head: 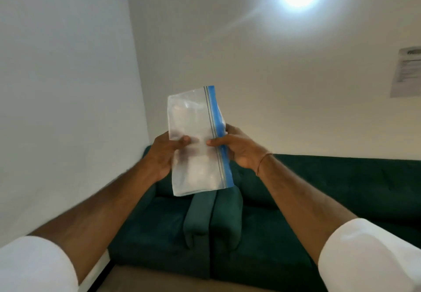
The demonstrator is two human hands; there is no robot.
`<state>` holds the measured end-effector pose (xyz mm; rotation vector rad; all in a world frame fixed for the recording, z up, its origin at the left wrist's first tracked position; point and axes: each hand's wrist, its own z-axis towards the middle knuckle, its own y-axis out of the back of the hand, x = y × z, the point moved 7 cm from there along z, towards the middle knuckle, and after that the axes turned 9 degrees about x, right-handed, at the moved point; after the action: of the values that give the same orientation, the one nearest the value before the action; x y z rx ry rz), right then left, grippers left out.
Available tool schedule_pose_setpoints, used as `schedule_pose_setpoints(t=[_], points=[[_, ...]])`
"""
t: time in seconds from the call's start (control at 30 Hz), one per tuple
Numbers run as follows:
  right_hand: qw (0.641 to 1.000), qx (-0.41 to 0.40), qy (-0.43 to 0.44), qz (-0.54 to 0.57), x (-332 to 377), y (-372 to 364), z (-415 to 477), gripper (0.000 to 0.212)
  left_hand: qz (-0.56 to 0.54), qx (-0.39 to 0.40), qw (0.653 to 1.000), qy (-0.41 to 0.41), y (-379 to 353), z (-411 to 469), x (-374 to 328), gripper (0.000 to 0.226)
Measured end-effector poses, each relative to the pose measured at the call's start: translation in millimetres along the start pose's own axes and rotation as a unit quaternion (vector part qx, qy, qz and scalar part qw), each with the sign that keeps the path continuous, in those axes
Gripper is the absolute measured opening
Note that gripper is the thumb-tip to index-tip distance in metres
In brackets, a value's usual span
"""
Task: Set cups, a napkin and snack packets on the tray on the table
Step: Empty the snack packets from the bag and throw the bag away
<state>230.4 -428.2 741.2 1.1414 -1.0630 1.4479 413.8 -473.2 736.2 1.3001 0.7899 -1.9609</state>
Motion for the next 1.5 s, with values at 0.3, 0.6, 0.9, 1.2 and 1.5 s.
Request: schedule_pose_setpoints(t=[0.3,0.6,0.9,1.2,1.5], points=[[0.996,0.071,-0.027,0.041,-72.2,-130.6,94.9,0.057,-0.028,-0.087,0.995,0.031,172.6,-54.7,14.8,0.030],[0.983,0.087,-0.156,0.031,-237.3,-317.2,212.7,0.030,-0.044,-0.181,0.977,0.106,416.0,-146.0,90.6,0.036],[0.957,0.150,-0.247,-0.041,-473.9,-481.2,287.0,0.035,-0.102,-0.298,0.920,0.234,625.9,-300.8,251.9,0.036],[0.869,0.211,-0.288,-0.343,-696.7,-570.5,298.0,0.044,0.029,-0.258,0.883,0.390,714.8,-415.8,444.0,0.061],[0.810,0.173,-0.514,-0.222,-941.7,-624.8,242.2,0.033,0.084,-0.202,0.856,0.469,748.5,-514.8,621.5,0.084]])
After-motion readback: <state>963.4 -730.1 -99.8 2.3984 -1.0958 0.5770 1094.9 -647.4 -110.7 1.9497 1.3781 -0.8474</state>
